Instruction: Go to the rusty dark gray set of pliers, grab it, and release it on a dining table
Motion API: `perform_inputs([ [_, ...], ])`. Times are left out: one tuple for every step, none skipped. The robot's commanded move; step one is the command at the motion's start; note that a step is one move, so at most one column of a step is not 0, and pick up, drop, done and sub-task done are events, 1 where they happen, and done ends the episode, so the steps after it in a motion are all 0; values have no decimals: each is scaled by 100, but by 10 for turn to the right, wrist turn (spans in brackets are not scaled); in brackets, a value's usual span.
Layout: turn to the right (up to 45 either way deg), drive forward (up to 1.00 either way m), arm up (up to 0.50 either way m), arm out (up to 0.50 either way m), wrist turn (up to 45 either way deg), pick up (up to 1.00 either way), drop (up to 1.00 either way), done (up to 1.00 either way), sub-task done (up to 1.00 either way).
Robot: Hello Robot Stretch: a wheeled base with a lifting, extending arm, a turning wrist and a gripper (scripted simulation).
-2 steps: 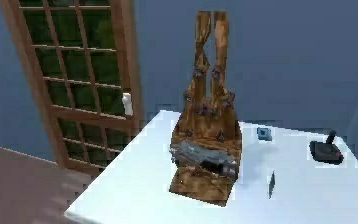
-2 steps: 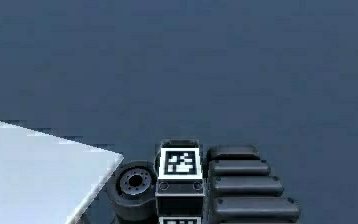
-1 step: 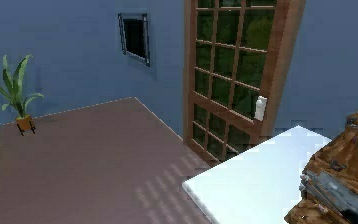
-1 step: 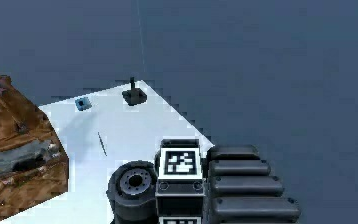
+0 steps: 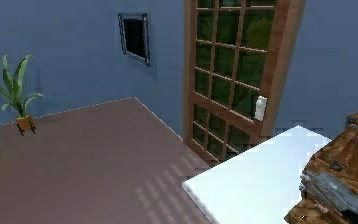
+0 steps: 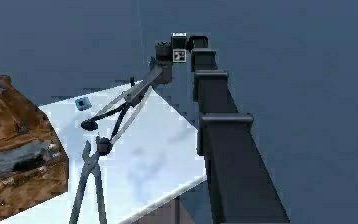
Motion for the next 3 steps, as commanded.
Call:
perform_inputs([
  [0, 0, 0, 0, 390, 0, 0, 0, 0],
  [0, 0, -24, 0, 0, 0, 0, 0, 0],
  [0, 0, 0, 0, 0, 0, 100, 0, 0],
])
